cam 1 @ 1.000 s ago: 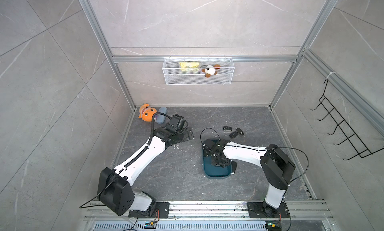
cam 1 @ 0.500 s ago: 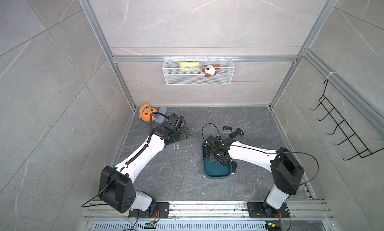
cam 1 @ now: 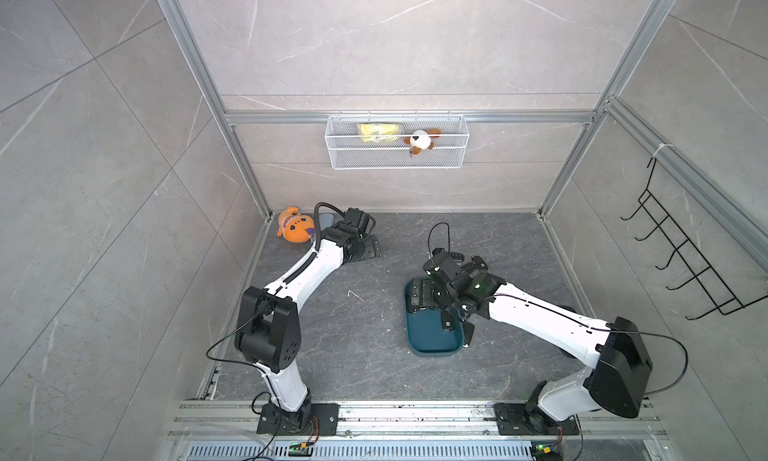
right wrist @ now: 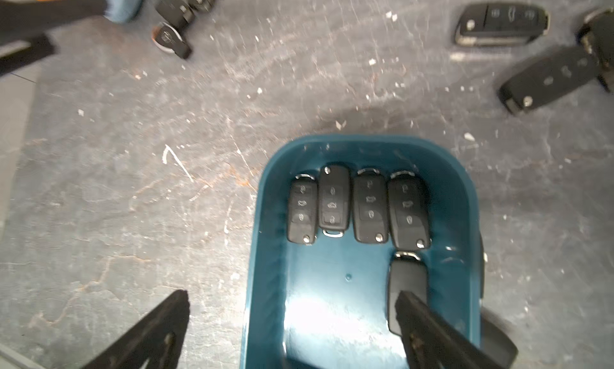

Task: Place the car key into the storage box
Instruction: Place the car key in the storage box, then pick up the car key from the center of the board.

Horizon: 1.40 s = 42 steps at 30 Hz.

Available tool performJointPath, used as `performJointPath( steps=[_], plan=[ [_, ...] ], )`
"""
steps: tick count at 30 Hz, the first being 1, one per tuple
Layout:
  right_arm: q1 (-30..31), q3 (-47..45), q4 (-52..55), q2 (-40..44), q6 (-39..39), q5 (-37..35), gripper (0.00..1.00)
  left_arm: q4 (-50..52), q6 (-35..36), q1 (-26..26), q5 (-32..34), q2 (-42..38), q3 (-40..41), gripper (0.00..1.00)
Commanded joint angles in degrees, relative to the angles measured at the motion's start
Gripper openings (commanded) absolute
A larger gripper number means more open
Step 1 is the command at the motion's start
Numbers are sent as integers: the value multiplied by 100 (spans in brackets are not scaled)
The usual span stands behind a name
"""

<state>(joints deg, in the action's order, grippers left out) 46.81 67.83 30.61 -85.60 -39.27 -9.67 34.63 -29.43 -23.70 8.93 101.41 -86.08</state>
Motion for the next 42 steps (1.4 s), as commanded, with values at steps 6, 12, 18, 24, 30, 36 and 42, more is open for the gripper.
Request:
performJointPath(
  steps=[6, 12, 18, 24, 30, 36, 42],
  plan=[
    [-118, -120, -451, 373, 298, 133, 99, -110, 843, 290, 230, 1294, -1342, 80],
    [-220, -121, -352, 448, 312, 3, 99, 20, 1276, 464, 269, 2350, -2346, 72],
    [-284, -126, -302, 474, 259, -109, 99, 255, 1513, 684, 91, 3314, -3330, 70],
    [-336, -60, -209, 422, 215, -174, 99, 436, 1765, 784, 64, 4073, -4117, 68],
    [-381, -55, -174, 361, 121, -175, 99, 464, 2019, 780, -49, 4537, -4655, 65],
    [-407, -85, -143, 351, 52, -186, 99, 457, 2135, 780, -152, 4706, -4765, 62],
    [-431, -108, -138, 342, 14, -141, 99, 550, 2101, 778, -254, 4791, -4784, 42]
  ],
)
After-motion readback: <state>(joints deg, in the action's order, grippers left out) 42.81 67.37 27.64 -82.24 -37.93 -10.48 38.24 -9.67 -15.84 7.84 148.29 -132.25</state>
